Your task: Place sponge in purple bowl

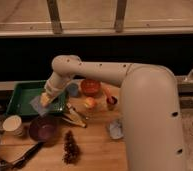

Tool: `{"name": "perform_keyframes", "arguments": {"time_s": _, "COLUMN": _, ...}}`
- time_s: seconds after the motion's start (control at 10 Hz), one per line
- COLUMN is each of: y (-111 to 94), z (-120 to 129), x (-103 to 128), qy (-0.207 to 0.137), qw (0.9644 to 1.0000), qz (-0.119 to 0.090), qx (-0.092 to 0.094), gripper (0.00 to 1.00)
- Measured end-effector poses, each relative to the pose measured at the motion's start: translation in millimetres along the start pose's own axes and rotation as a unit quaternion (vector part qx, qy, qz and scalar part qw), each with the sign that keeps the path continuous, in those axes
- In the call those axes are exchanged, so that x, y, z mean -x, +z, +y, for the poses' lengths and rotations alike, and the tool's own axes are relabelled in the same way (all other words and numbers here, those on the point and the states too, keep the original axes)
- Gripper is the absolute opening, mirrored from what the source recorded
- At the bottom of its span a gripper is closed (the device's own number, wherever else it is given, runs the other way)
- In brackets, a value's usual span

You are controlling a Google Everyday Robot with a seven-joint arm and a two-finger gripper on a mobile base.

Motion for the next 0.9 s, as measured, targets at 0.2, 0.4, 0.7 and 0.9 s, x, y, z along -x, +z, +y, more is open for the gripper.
{"name": "perform_keyframes", "arguments": {"time_s": 0.2, "y": 25.0, "z": 14.2, "x": -15.7, "qy": 0.009, "qw": 0.9996, "qz": 0.002, "qx": 0.026, "gripper": 0.0}}
{"name": "perform_keyframes", "arguments": {"time_s": 0.4, "y": 41.0, "z": 31.6, "x": -32.2, "qy": 0.024, "qw": 0.9984, "qz": 0.011, "qx": 0.05, "gripper": 0.0}}
{"name": "perform_keyframes", "arguments": {"time_s": 0.7, "y": 42.6, "z": 38.1, "x": -49.5, "qy": 0.045, "qw": 0.9971, "qz": 0.017, "qx": 0.059, "gripper": 0.01}}
{"name": "perform_keyframes", "arguments": {"time_s": 0.9, "y": 43.3, "z": 39.2, "x": -48.8, "qy": 0.044, "qw": 0.9971, "qz": 0.017, "qx": 0.059, "gripper": 0.09}}
